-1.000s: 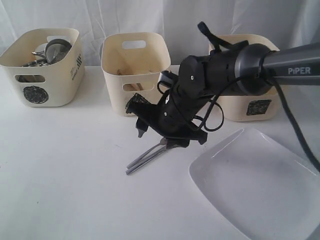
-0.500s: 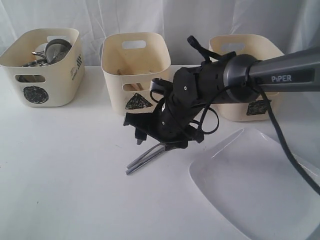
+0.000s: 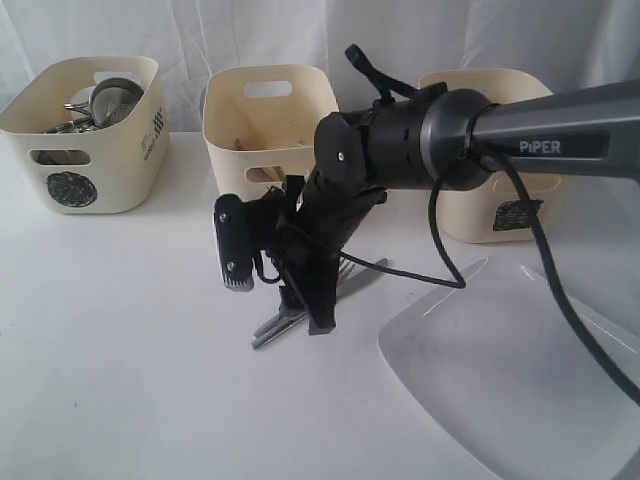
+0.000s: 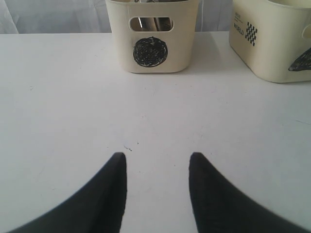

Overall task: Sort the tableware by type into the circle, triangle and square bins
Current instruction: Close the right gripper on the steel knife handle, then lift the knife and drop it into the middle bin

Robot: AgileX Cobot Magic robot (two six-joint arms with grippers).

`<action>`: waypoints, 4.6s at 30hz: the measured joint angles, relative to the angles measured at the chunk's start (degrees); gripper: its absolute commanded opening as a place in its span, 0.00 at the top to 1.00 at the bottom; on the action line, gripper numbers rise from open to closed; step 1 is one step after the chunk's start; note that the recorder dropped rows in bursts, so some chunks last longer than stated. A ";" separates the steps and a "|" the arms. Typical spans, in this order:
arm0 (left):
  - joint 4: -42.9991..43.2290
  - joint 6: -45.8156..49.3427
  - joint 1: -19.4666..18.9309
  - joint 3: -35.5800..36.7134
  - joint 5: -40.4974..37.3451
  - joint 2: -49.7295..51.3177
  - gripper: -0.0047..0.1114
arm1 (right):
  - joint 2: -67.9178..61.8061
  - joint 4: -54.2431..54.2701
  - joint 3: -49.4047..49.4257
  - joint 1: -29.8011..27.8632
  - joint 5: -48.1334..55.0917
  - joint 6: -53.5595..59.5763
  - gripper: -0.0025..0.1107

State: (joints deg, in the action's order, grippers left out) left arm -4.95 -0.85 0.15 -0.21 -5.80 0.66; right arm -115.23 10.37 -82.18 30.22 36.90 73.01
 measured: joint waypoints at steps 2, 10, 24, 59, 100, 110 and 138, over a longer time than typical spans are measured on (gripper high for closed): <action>0.00 0.00 0.00 0.00 0.00 0.00 0.56 | -1.47 0.00 0.00 0.00 0.00 5.54 0.42; 0.00 0.00 0.00 0.00 0.00 0.00 0.56 | -5.17 -0.20 -0.14 0.00 -0.76 15.71 0.42; 0.00 0.00 0.00 0.00 0.00 0.00 0.56 | -7.55 0.13 -3.10 0.00 5.09 8.18 0.60; 0.00 0.00 0.00 0.00 0.00 0.00 0.56 | -16.04 -7.40 -20.60 -1.50 19.59 -6.69 0.41; 0.00 0.00 0.00 0.00 0.00 0.00 0.56 | -5.36 14.97 -17.40 -1.78 15.86 -15.43 0.98; 0.00 0.00 0.00 0.00 0.00 0.00 0.56 | 9.62 22.89 6.68 -6.77 -13.76 -16.00 0.98; 0.00 0.00 0.00 0.00 0.00 0.00 0.56 | 5.55 6.91 2.32 -10.98 -62.64 -78.94 0.98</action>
State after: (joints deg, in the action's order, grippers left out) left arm -4.95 -0.85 0.15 -0.21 -5.80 0.66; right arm -109.68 17.28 -79.86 19.24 -25.74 -5.93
